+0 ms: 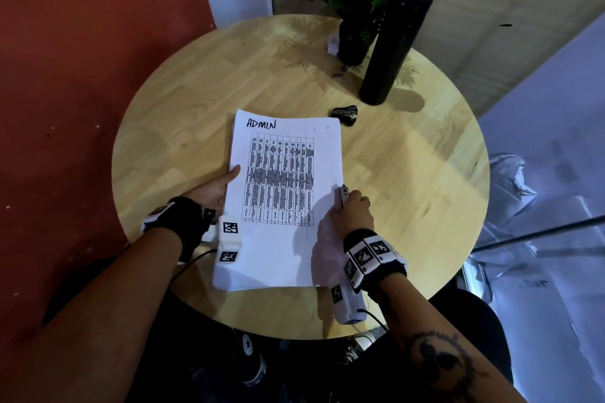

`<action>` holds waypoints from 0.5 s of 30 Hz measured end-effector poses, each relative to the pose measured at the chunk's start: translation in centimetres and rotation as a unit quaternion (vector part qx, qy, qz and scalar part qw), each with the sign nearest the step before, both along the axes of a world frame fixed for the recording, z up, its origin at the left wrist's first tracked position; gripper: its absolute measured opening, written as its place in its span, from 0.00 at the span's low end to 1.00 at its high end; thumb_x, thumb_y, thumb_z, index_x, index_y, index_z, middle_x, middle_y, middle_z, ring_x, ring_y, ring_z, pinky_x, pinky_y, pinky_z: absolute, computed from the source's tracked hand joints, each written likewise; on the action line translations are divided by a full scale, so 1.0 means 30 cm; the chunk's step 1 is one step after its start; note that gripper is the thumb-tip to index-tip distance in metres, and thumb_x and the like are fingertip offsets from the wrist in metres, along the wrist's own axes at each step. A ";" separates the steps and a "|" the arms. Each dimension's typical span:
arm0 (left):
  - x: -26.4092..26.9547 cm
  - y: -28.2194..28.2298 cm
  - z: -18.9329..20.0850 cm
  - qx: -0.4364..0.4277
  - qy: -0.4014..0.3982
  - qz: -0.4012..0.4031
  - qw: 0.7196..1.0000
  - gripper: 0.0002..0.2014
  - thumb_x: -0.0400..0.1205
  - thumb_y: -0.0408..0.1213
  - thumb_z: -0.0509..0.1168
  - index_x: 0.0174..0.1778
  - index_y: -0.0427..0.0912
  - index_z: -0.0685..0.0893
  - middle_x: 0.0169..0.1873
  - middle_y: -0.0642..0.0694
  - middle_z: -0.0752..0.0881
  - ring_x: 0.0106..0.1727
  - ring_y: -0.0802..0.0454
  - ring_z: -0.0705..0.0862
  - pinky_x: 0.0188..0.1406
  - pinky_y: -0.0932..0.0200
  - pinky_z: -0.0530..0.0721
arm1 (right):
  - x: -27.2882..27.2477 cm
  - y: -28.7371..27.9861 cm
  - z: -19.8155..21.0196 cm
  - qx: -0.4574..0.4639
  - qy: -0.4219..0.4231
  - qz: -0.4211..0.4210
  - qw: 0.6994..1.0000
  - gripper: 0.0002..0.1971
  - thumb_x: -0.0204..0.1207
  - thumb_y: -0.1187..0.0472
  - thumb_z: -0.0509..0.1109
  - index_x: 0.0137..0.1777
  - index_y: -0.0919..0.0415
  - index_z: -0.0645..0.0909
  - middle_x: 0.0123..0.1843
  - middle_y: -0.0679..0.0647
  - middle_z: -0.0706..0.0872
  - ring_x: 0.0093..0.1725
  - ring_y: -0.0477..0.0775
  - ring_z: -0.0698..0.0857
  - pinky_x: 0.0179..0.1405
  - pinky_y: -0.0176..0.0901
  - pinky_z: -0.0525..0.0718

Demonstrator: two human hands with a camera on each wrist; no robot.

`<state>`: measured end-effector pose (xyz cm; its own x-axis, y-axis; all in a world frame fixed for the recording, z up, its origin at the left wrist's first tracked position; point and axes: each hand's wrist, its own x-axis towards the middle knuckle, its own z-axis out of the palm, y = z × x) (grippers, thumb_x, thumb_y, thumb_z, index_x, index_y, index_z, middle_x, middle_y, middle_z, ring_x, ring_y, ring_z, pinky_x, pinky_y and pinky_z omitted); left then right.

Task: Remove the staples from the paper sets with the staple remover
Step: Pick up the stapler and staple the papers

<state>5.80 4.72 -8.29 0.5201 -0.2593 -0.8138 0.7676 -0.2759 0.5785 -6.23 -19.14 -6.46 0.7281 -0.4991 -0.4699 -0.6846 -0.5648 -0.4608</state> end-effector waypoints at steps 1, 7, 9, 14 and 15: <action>0.008 0.007 -0.027 0.033 0.001 -0.042 0.999 0.35 0.68 0.65 0.71 0.66 0.46 0.82 0.72 0.34 0.76 0.72 0.36 0.76 0.76 0.36 0.68 | 0.000 0.001 0.000 -0.002 0.000 0.001 1.000 0.17 0.80 0.62 0.58 0.66 0.69 0.65 0.67 0.67 0.70 0.58 0.73 0.80 0.52 0.55 0.76; -0.088 -0.098 0.075 0.049 -0.180 0.048 0.981 0.28 0.78 0.38 0.71 0.72 0.30 0.72 0.69 0.37 0.78 0.73 0.44 0.74 0.69 0.52 0.66 | 0.003 -0.024 0.006 0.035 -0.013 -0.029 0.999 0.19 0.79 0.60 0.64 0.66 0.70 0.69 0.66 0.67 0.74 0.61 0.68 0.79 0.54 0.50 0.76; -0.134 -0.093 0.117 0.010 -0.217 0.066 0.974 0.22 0.81 0.29 0.65 0.72 0.31 0.73 0.70 0.38 0.77 0.73 0.45 0.74 0.72 0.55 0.65 | -0.002 -0.056 0.035 0.057 -0.061 -0.057 0.995 0.18 0.74 0.58 0.71 0.58 0.70 0.76 0.57 0.66 0.82 0.54 0.64 0.82 0.46 0.45 0.76; -0.218 -0.031 0.297 -0.100 -0.233 0.049 0.966 0.21 0.65 0.53 0.79 0.47 0.44 0.90 0.49 0.52 0.91 0.56 0.53 0.87 0.68 0.45 0.76 | -0.021 -0.115 0.225 0.326 -0.273 -0.144 0.893 0.12 0.69 0.69 0.76 0.33 0.61 0.74 0.21 0.51 0.80 0.19 0.47 0.76 0.22 0.37 0.73; -0.227 -0.025 0.332 -0.114 -0.237 0.043 0.964 0.25 0.58 0.57 0.81 0.45 0.45 0.91 0.46 0.52 0.91 0.51 0.54 0.88 0.66 0.44 0.77 | -0.024 -0.118 0.276 0.356 -0.289 -0.137 0.878 0.11 0.70 0.71 0.75 0.34 0.61 0.74 0.21 0.50 0.80 0.19 0.45 0.76 0.21 0.35 0.74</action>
<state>-1.00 3.98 1.67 0.8470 -0.3425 -0.4065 0.4165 -0.0476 0.9079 -6.94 -22.67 1.83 0.8467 -0.4216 -0.3246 -0.2845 0.1568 -0.9458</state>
